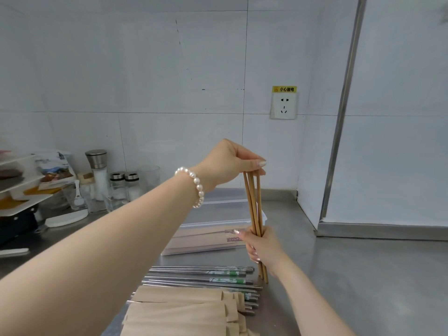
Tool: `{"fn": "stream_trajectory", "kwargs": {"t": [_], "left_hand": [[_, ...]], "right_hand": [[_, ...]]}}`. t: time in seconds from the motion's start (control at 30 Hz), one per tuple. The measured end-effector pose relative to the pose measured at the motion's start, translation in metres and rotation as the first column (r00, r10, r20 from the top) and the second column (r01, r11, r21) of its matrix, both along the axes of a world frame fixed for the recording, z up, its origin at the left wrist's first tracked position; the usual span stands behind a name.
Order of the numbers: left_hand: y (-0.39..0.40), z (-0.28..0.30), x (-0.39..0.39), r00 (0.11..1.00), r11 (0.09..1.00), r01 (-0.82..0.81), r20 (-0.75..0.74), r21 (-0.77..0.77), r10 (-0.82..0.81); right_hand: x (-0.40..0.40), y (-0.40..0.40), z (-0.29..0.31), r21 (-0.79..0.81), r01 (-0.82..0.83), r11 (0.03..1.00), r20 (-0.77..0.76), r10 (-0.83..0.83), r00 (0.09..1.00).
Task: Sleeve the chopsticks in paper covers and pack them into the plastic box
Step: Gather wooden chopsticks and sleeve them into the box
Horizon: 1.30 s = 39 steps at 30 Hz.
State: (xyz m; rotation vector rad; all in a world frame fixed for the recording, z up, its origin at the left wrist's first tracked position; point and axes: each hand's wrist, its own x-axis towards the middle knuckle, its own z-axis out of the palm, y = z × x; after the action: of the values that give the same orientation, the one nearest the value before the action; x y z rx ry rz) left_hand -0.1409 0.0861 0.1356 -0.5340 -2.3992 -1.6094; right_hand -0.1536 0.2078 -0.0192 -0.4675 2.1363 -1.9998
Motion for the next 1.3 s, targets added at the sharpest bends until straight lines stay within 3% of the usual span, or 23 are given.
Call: {"fn": "stream_trajectory", "kwargs": {"t": [0.2,0.4,0.5,0.6,0.73,0.83,0.9,1.03,1.2,1.3], "left_hand": [[0.008,0.001,-0.001,0.986,0.979,-0.105,-0.148,-0.173,0.079],[0.008,0.017,-0.004,0.994,0.952,-0.062,-0.103,-0.301,0.033],[0.004,0.023,-0.003,0.993,0.955,-0.051,-0.117,-0.293,0.017],[-0.009,0.034,0.002,0.987,0.984,-0.072,-0.155,-0.161,0.047],[-0.056,0.045,0.01,0.98,0.957,-0.057,-0.169,0.283,0.109],[-0.102,0.035,0.018,0.972,0.848,-0.139,-0.096,0.512,0.217],[-0.125,0.015,0.021,0.968,0.758,-0.196,-0.002,0.623,0.252],[-0.138,-0.044,0.021,0.948,0.663,-0.31,0.17,0.682,0.269],[-0.132,-0.104,0.02,0.939,0.594,-0.342,0.293,0.728,0.182],[-0.129,-0.124,0.02,0.935,0.57,-0.347,0.322,0.745,0.15]], "right_hand": [[0.001,0.001,0.002,0.022,-0.02,1.0,-0.011,0.021,1.0],[-0.002,0.002,-0.001,0.023,-0.024,0.999,-0.021,0.024,0.999],[-0.003,0.002,-0.002,0.035,-0.028,0.999,-0.014,0.029,0.999],[-0.001,0.001,0.0,0.054,0.001,0.999,-0.014,-0.001,1.0],[-0.001,0.001,-0.001,0.238,0.174,0.956,-0.189,-0.13,0.973],[-0.006,0.004,-0.005,0.56,0.337,0.757,-0.418,-0.093,0.904],[-0.008,0.004,-0.005,0.68,0.348,0.645,-0.442,-0.018,0.897],[-0.006,-0.009,-0.012,0.794,0.281,0.539,-0.407,0.128,0.904],[-0.01,-0.02,-0.023,0.736,0.285,0.614,-0.504,0.215,0.837],[-0.014,-0.019,-0.026,0.745,0.366,0.558,-0.556,0.215,0.803]]}}
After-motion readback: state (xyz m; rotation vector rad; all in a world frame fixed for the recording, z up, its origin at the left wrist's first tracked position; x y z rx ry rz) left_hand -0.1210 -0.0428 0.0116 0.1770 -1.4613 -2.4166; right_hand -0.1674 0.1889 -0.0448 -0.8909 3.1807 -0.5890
